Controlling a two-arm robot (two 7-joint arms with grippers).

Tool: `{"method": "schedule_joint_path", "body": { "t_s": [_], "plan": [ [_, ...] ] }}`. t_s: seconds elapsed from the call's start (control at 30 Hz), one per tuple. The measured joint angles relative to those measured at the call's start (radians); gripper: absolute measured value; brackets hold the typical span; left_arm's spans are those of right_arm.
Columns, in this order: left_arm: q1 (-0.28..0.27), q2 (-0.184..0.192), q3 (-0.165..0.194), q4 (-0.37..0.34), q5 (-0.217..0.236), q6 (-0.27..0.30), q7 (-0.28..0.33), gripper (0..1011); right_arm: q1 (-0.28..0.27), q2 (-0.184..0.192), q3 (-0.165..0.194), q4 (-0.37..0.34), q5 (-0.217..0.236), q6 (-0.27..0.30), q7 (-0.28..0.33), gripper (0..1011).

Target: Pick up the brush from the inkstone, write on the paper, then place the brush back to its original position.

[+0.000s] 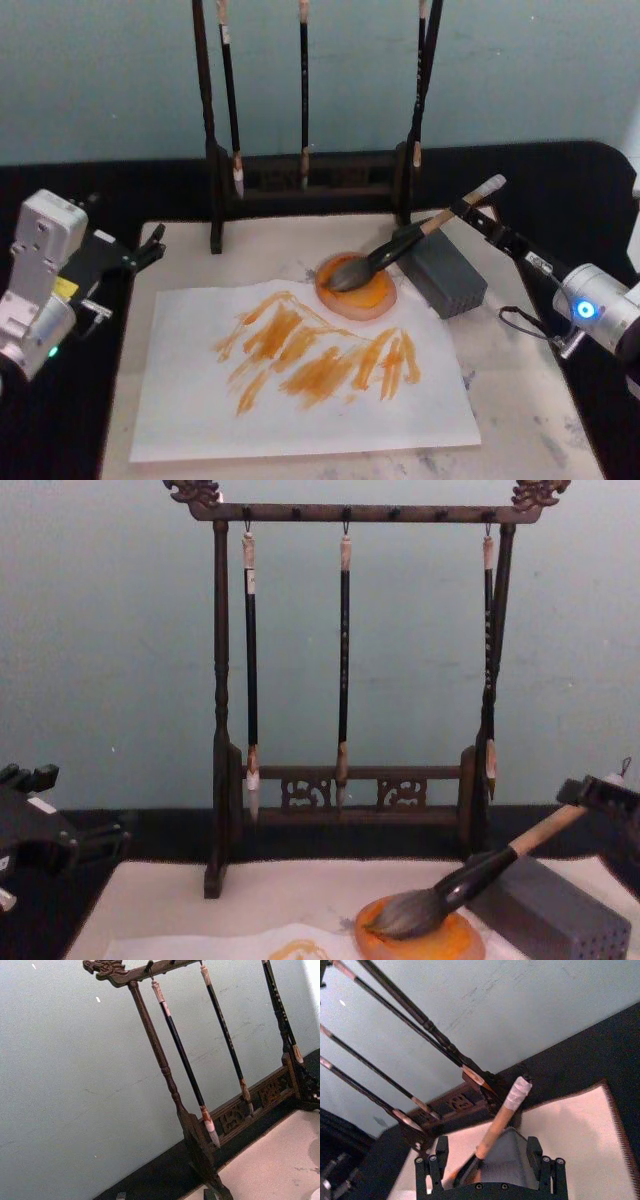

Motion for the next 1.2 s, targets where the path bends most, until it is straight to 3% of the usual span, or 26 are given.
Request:
{"method": "schedule_joint_path", "body": {
  "t_s": [0.37, 0.7, 1.2],
  "plan": [
    [0.000, 0.000, 0.000, 0.000, 0.000, 0.000, 0.000, 1001, 0.065, -0.057, 0.003, 0.099, 0.084, -0.007, -0.011, 1000],
    [0.000, 0.000, 0.000, 0.000, 0.000, 0.000, 0.000, 1001, 0.135, -0.082, -0.010, 0.210, 0.123, -0.031, 0.001, 1000],
    [0.000, 0.000, 0.000, 0.000, 0.000, 0.000, 0.000, 1001, 0.156, -0.086, -0.037, 0.239, 0.162, -0.042, 0.003, 1000]
  ]
}}
